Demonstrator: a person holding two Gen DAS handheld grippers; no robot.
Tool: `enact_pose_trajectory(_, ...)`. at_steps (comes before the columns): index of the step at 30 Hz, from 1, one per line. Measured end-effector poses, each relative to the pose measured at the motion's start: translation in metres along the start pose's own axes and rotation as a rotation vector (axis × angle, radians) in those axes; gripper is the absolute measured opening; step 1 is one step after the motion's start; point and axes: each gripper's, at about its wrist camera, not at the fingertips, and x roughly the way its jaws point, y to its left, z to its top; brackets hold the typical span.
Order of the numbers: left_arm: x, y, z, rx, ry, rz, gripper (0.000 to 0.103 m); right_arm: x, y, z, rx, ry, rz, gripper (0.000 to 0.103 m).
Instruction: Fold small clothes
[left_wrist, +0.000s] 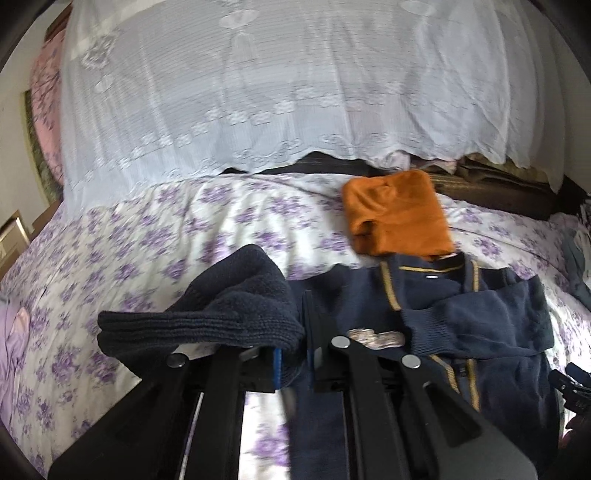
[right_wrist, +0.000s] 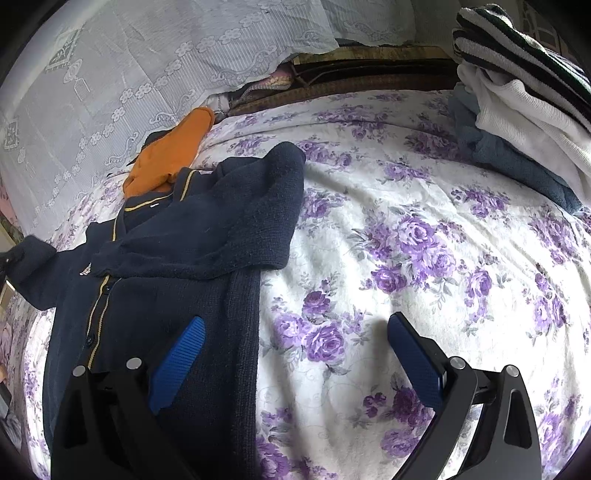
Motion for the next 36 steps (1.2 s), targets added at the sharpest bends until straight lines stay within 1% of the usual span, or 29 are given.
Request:
enact_pose_trajectory(7,0.002,-0.059,0.009,0.065,-0.009,-0.062,0.008,0.001,-0.003,0.001,0.015,0.002,0.012,0.100)
enact_pose_trajectory(13,0.011,-0.105,0.006,0.099,0.007,-0.115,0.008,0.002,-0.004,0.002,0.015,0.006,0.011,0.100)
enact_pose_trajectory(19,0.022,-0.148,-0.005,0.161,0.030,-0.152,0.008,0.002,-0.004,0.002,0.016,0.008,0.014,0.100)
enact_pose_trajectory(22,0.030,-0.170,-0.015,0.215,0.040,-0.151,0.008,0.002,-0.004,0.002,0.018,0.008,0.014,0.100)
enact_pose_trajectory(26,0.048,-0.190,-0.030,0.258,0.099,-0.156,0.010,0.002,-0.004,0.002,0.019,0.008,0.014,0.100)
enact_pose_trajectory(27,0.055,-0.194,-0.035,0.272,0.130,-0.166,0.016,0.002,-0.004,0.002,0.020,0.008,0.015,0.100)
enact_pose_trajectory(28,0.060,-0.199,-0.040,0.291,0.157,-0.164,0.034,0.003,-0.004,0.003,0.021,0.008,0.017,0.100)
enact_pose_trajectory(29,0.062,-0.200,-0.043,0.301,0.163,-0.157,0.043,0.003,-0.004,0.003,0.023,0.008,0.019,0.100)
enact_pose_trajectory(30,0.060,-0.201,-0.047,0.314,0.152,-0.143,0.052,0.003,-0.004,0.003,0.025,0.007,0.022,0.100)
enact_pose_trajectory(32,0.054,-0.198,-0.048,0.315,0.126,-0.152,0.052,0.001,-0.005,0.003,0.035,0.003,0.039,0.100)
enact_pose_trajectory(33,0.046,-0.192,-0.047,0.301,0.112,-0.169,0.057,-0.001,-0.007,0.003,0.041,-0.002,0.047,0.099)
enact_pose_trajectory(34,0.041,-0.187,-0.045,0.291,0.101,-0.182,0.065,-0.004,-0.009,0.004,0.054,-0.015,0.061,0.098)
enact_pose_trajectory(35,0.034,-0.182,-0.044,0.286,0.087,-0.190,0.071,-0.008,-0.011,0.005,0.065,-0.031,0.076,0.094)
enact_pose_trajectory(36,0.024,-0.174,-0.042,0.285,0.058,-0.187,0.084,-0.013,-0.012,0.005,0.076,-0.047,0.094,0.090)
